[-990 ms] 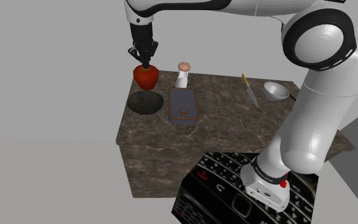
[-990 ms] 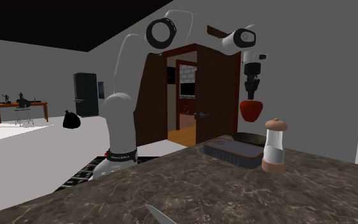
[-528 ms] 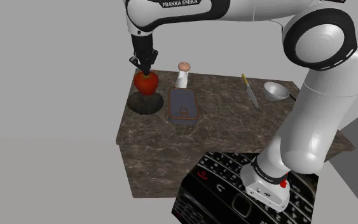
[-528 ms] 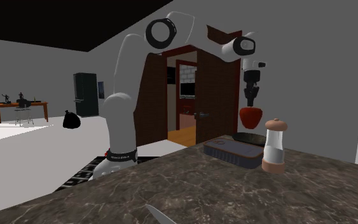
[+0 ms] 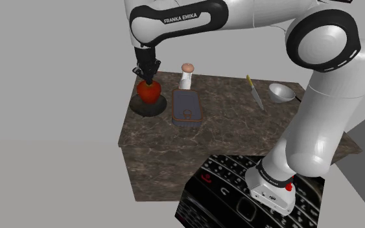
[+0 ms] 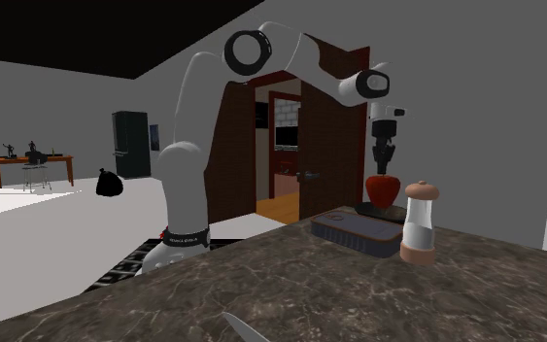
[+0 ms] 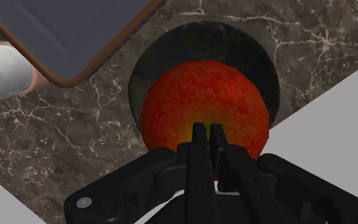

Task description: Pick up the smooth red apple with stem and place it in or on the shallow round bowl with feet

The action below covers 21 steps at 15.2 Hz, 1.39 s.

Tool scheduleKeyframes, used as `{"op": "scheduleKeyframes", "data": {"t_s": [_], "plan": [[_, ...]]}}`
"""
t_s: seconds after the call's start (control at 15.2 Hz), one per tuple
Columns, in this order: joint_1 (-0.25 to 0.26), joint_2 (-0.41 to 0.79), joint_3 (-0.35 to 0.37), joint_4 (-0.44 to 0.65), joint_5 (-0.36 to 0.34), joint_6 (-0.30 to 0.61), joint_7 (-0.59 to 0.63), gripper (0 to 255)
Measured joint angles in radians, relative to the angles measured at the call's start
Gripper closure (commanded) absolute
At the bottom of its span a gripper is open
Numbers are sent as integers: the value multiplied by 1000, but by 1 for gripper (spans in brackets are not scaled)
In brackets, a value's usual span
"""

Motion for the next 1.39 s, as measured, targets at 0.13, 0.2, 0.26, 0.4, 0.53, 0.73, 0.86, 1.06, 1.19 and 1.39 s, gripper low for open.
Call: {"op": "scheduleKeyframes", "data": {"t_s": [0.13,0.2,0.26,0.4,0.53,0.73,0.86,1.06,1.19,1.39], "plan": [[0,0,0,-6,0,6,0,255],[0,0,0,-6,0,7,0,255],[0,0,0,-7,0,7,0,255],[0,1,0,-7,0,8,0,0],[0,1,0,-7,0,8,0,0],[0,1,0,-7,0,8,0,0],[0,0,0,11,0,-9,-1,0],[5,-5,3,83,2,-86,-2,0],[6,-4,3,105,3,-108,-2,0],[6,-5,3,112,3,-116,-3,0]]}}
